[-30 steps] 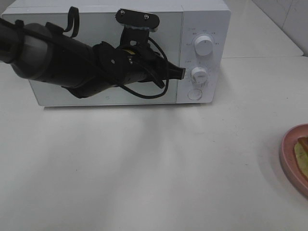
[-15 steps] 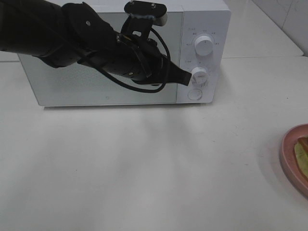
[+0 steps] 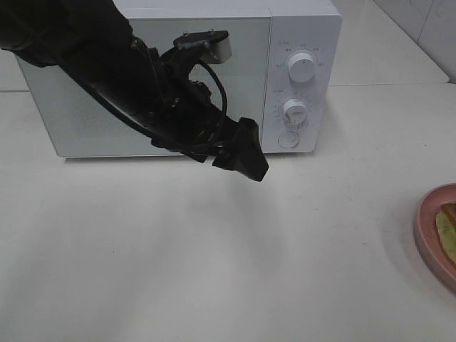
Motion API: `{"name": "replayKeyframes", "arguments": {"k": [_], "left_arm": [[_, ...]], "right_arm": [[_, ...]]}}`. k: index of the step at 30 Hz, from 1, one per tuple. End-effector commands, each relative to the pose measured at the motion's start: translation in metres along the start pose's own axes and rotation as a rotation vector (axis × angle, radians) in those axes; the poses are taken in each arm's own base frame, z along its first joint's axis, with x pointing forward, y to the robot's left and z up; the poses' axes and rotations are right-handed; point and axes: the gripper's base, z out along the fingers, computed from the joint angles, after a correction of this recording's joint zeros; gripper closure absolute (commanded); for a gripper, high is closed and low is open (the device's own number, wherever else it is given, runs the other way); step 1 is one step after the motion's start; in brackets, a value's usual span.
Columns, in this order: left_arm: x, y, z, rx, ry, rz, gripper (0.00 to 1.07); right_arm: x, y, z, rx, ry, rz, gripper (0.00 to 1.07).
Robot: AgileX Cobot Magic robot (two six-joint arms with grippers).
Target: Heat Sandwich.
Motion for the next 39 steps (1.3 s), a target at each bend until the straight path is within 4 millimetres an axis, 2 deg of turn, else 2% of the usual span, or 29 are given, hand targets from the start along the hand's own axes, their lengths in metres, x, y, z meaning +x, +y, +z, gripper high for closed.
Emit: {"name": "replayKeyframes", "arguments": {"k": [1,3,10,12,15,16,19,22,23,26,28,31,33,37,39], "left_arm": [[0.005,0.0,-0.008,0.039,0.061,-0.023,0.08],[0.016,0.003,-0.016,0.106,0.184,-0.041,0.08],[0.034,0.019,-0.033,0.137,0.38,-0.12,0.08],[0.041,0.03,-0.041,0.086,0.455,-0.182,0.08],[0.044,0.038,-0.046,0.026,0.485,-0.205,0.08],[0.047,0.042,-0.053,-0.02,0.497,-0.233,0.08],[0.05,0.046,-0.062,-0.039,0.484,-0.253,0.08],[0.061,0.054,-0.082,-0.054,0.452,-0.307,0.08],[0.061,0.054,-0.082,-0.054,0.452,-0.307,0.08],[0.079,0.073,-0.106,-0.08,0.411,-0.404,0.08],[0.083,0.076,-0.111,-0.085,0.406,-0.423,0.08],[0.101,0.091,-0.138,-0.131,0.38,-0.496,0.08],[0.104,0.094,-0.143,-0.143,0.374,-0.511,0.08],[0.129,0.107,-0.179,-0.217,0.283,-0.655,0.08],[0.133,0.108,-0.184,-0.233,0.27,-0.677,0.08]], "right_arm": [[0.001,0.0,-0.003,0.008,-0.04,-0.004,0.31],[0.001,0.0,-0.003,0.008,-0.04,-0.004,0.31],[0.001,0.0,-0.003,0.008,-0.04,-0.004,0.31],[0.001,0.0,-0.003,0.008,-0.04,-0.004,0.31],[0.001,0.0,-0.003,0.008,-0.04,-0.004,0.31],[0.001,0.0,-0.003,0.008,-0.04,-0.004,0.31],[0.001,0.0,-0.003,0.008,-0.04,-0.004,0.31],[0.001,0.0,-0.003,0.008,-0.04,-0.004,0.31],[0.001,0.0,-0.003,0.008,-0.04,-0.004,0.31],[0.001,0.0,-0.003,0.008,-0.04,-0.004,0.31],[0.001,0.0,-0.003,0.008,-0.04,-0.004,0.31],[0.001,0.0,-0.003,0.008,-0.04,-0.004,0.31],[0.001,0.0,-0.003,0.008,-0.04,-0.004,0.31],[0.001,0.0,-0.003,0.008,-0.04,-0.004,0.31],[0.001,0.0,-0.003,0.008,-0.04,-0.004,0.31]]}}
